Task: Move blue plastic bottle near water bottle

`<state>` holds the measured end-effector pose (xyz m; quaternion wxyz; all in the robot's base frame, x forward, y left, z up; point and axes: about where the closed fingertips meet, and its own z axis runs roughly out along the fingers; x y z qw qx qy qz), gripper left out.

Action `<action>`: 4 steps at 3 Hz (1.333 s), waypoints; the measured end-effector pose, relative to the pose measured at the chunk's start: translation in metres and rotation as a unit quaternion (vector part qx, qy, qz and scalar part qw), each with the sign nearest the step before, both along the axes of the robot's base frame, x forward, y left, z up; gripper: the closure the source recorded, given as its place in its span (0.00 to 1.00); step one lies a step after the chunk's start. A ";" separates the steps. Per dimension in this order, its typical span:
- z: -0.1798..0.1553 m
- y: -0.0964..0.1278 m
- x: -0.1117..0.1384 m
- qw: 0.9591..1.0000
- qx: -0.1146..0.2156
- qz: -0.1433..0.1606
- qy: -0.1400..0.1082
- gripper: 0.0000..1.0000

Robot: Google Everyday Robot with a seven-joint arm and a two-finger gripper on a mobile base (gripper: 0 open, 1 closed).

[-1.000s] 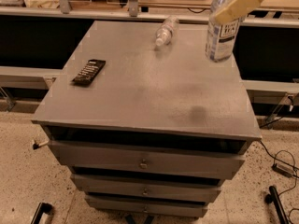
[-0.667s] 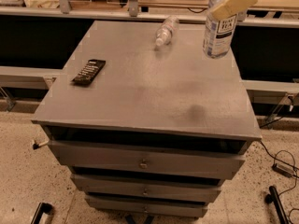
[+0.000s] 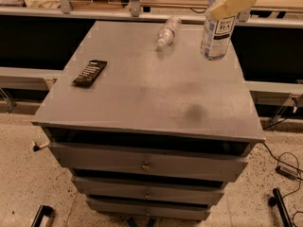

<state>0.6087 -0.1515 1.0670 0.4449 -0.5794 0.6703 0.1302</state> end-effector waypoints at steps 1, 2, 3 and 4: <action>0.003 0.001 0.033 0.998 0.042 -0.050 0.007 1.00; 0.006 0.002 0.044 0.996 0.058 -0.069 0.009 1.00; 0.006 0.002 0.044 0.996 0.058 -0.069 0.009 1.00; 0.009 -0.001 0.061 0.991 0.102 -0.085 0.012 1.00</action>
Offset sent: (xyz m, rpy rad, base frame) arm 0.0350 0.0011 0.0034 0.0873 0.0144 -0.1053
